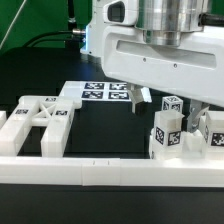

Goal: Assemble chair

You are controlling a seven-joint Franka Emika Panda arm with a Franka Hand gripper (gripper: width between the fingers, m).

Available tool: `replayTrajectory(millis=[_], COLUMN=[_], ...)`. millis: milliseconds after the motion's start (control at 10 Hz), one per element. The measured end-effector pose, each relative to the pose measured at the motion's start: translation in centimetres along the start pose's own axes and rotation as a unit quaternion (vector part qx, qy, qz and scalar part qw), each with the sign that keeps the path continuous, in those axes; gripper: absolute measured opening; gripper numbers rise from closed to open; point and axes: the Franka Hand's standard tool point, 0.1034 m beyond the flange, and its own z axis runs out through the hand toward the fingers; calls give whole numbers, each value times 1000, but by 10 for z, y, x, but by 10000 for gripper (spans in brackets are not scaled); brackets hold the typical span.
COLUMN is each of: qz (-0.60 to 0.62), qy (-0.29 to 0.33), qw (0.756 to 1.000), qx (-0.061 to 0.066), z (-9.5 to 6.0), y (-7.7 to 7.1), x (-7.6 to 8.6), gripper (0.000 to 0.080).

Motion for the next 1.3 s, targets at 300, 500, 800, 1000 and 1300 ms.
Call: replayTrajectory(millis=[300, 500, 800, 1000, 1300], qz=[-161, -243, -377, -418, -505], qy=[-1, 0, 2, 3, 9], qw=[987, 970, 926, 909, 863], qx=[-1, 3, 4, 0, -7], z=[0, -1, -2, -1, 0], y=[-1, -7, -6, -6, -9], x=[-1, -4, -2, -3, -5], gripper=[649, 649, 649, 649, 649])
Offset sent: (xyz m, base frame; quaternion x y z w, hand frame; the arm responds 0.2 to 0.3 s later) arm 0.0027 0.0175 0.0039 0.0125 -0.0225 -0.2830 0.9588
